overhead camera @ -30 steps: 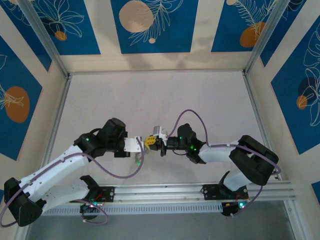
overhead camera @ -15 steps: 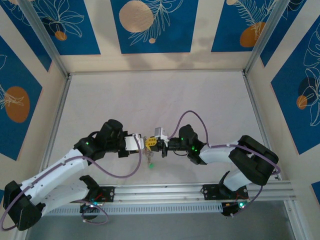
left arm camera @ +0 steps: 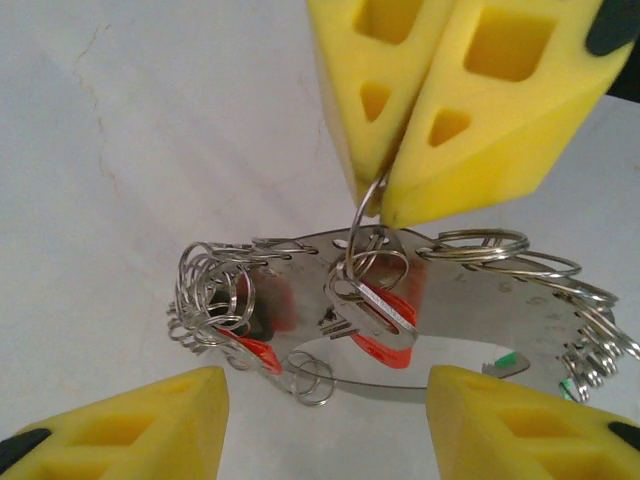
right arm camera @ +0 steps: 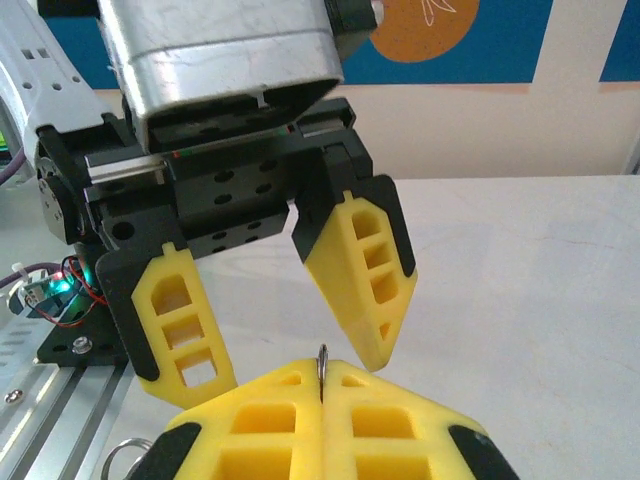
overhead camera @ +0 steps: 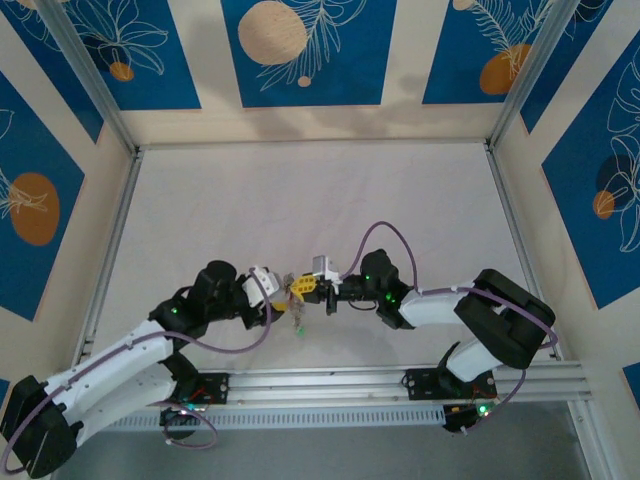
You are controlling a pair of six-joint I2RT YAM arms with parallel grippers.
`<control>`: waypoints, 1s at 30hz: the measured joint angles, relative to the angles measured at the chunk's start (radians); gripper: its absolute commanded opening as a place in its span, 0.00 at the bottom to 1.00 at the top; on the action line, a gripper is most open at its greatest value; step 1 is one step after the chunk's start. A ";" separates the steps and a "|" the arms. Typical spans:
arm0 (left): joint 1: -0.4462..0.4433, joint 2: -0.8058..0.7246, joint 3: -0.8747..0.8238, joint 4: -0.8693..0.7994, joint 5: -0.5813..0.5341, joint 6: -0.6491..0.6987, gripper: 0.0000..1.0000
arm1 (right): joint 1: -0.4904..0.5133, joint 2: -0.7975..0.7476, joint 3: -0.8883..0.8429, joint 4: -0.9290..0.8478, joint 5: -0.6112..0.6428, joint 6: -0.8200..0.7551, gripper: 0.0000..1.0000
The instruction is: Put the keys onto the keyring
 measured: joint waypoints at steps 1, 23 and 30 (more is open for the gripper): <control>0.000 -0.001 -0.016 0.029 0.003 -0.025 0.57 | 0.000 0.000 0.000 0.000 -0.003 0.000 0.00; -0.133 0.183 -0.229 0.631 -0.146 0.038 0.38 | -0.005 0.000 0.001 -0.005 -0.021 0.000 0.00; -0.150 0.182 -0.229 0.659 -0.211 0.088 0.23 | -0.005 0.000 0.001 -0.010 -0.019 0.000 0.00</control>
